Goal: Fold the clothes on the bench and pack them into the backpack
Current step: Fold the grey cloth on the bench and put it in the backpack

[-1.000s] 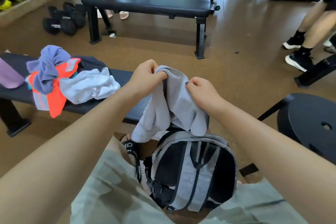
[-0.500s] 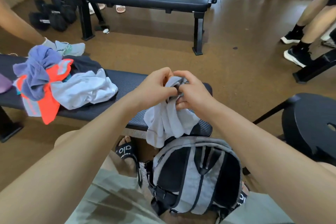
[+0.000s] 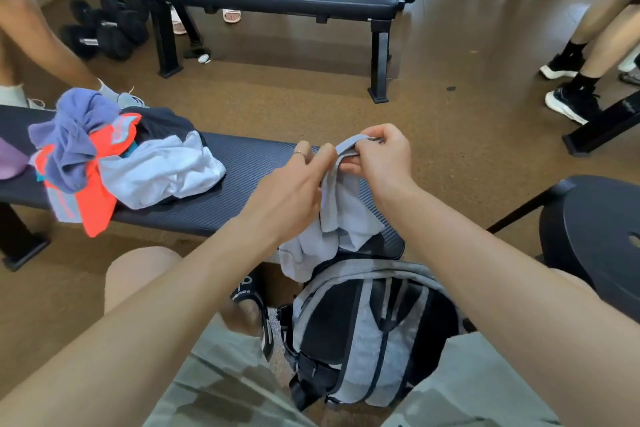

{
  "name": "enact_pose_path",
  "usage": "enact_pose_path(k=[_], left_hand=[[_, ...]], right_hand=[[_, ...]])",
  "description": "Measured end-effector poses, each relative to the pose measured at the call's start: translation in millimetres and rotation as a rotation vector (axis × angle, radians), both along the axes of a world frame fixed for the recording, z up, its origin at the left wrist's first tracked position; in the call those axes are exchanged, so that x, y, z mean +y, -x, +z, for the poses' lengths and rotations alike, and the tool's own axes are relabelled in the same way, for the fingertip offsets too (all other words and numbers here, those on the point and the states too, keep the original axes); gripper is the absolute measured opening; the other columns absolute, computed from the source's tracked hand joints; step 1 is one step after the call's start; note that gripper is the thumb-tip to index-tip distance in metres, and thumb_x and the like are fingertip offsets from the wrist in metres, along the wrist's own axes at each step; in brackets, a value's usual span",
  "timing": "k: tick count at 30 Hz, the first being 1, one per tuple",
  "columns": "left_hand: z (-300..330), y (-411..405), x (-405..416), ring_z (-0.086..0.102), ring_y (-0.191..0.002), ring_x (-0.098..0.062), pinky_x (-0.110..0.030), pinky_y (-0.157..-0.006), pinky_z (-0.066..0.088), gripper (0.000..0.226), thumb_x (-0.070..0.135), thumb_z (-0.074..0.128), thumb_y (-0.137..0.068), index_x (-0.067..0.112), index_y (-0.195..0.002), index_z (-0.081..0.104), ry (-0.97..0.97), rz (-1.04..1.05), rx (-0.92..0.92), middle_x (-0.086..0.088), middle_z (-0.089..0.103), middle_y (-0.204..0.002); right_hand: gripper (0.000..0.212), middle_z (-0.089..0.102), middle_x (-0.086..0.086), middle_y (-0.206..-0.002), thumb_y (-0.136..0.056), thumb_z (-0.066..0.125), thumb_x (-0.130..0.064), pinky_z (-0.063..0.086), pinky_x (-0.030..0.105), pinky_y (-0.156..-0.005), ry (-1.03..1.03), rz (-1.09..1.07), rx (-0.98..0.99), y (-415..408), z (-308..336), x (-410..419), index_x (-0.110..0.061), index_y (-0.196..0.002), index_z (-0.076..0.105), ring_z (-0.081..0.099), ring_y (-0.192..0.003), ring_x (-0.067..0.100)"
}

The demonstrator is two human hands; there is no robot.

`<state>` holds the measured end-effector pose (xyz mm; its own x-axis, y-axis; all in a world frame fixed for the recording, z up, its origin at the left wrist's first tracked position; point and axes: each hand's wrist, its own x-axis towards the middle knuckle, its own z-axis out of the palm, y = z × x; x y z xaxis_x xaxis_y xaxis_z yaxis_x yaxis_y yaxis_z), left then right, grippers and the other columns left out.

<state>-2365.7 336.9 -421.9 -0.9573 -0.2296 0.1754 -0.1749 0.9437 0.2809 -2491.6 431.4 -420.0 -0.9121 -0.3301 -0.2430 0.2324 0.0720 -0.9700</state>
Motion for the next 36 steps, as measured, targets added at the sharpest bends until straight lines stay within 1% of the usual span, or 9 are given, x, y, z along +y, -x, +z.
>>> enact_pose_path(k=[4,8,10,14,19,24,29,33,36], left_hand=[[-11,-5,-1,0.045,-0.063,-0.032,-0.036,-0.05,0.031,0.005,0.013,0.041,-0.096,0.016,-0.1,0.044,0.069,0.099,-0.12,-0.002,0.039,-0.092],[-13,2,4,0.053,-0.078,-0.023,-0.039,-0.067,0.044,0.029,0.046,0.04,-0.099,0.02,-0.089,0.048,-0.171,0.263,-0.005,0.003,0.048,-0.088],[-15,7,6,0.051,-0.074,-0.02,-0.038,-0.064,0.042,0.04,0.059,0.044,-0.096,0.02,-0.087,0.045,-0.133,0.299,0.011,0.004,0.047,-0.086],[-19,11,6,0.051,-0.07,-0.027,-0.036,-0.058,0.037,0.024,0.041,0.046,-0.098,0.018,-0.091,0.041,0.02,0.283,0.021,0.0,0.043,-0.091],[-25,6,-1,0.041,-0.066,-0.026,-0.036,-0.054,0.032,0.015,0.027,0.037,-0.1,0.016,-0.089,0.035,0.106,0.226,-0.004,-0.002,0.036,-0.09],[-26,1,-18,0.055,-0.08,-0.031,-0.035,-0.054,0.027,0.019,0.029,0.042,-0.101,0.016,-0.087,0.042,0.248,0.183,-0.106,-0.004,0.043,-0.093],[-24,-2,-24,0.059,-0.078,-0.035,-0.035,-0.054,0.028,0.023,0.028,0.039,-0.104,0.012,-0.095,0.053,0.327,0.174,-0.152,-0.005,0.046,-0.091],[-23,-12,-38,0.059,-0.058,-0.035,-0.034,-0.047,0.031,0.018,0.024,0.051,-0.102,0.012,-0.09,0.057,0.429,0.109,-0.161,-0.005,0.049,-0.078],[-12,-16,-53,0.058,-0.058,-0.035,-0.035,-0.046,0.034,0.016,0.021,0.054,-0.099,0.011,-0.087,0.056,0.425,0.118,-0.14,-0.007,0.049,-0.077]], right_hand=[[0.015,0.064,0.021,-0.104,-0.093,0.046,0.004,0.059,0.026,-0.057,0.027,-0.055,0.015,1,5,-3,-0.007,-0.098,0.054,0.074,-0.077,0.027],[0.013,0.061,0.019,-0.095,-0.09,0.047,0.001,0.063,0.035,-0.06,0.01,-0.016,0.044,-4,3,-2,-0.01,-0.094,0.052,0.074,-0.074,0.03],[0.012,0.061,0.015,-0.084,-0.089,0.047,-0.001,0.063,0.038,-0.058,0.001,0.004,0.049,-8,2,-1,-0.012,-0.092,0.05,0.072,-0.063,0.029],[0.014,0.061,0.013,-0.078,-0.088,0.049,-0.002,0.063,0.045,-0.06,-0.02,0.041,0.084,-11,-1,-3,-0.016,-0.088,0.048,0.072,-0.06,0.034],[0.013,0.066,0.013,-0.08,-0.088,0.054,-0.001,0.061,0.036,-0.057,-0.155,0.051,0.32,-1,-6,0,-0.013,-0.091,0.049,0.07,-0.062,0.027],[0.014,0.061,0.006,-0.072,-0.079,0.054,-0.012,0.054,0.054,-0.06,-0.334,0.028,0.522,13,-15,2,-0.025,-0.082,0.047,0.064,-0.071,0.03],[0.009,0.054,-0.002,-0.069,-0.082,0.054,-0.011,0.043,0.039,-0.057,-0.489,0.017,0.616,26,-16,10,-0.018,-0.086,0.051,0.049,-0.066,0.021],[0.006,0.055,-0.004,-0.072,-0.082,0.054,-0.012,0.039,0.035,-0.058,-0.557,-0.023,0.623,41,-12,21,-0.017,-0.085,0.053,0.051,-0.069,0.02],[0.002,0.054,-0.006,-0.072,-0.084,0.056,-0.015,0.036,0.032,-0.059,-0.624,-0.025,0.643,53,-8,32,-0.017,-0.085,0.054,0.051,-0.072,0.021]])
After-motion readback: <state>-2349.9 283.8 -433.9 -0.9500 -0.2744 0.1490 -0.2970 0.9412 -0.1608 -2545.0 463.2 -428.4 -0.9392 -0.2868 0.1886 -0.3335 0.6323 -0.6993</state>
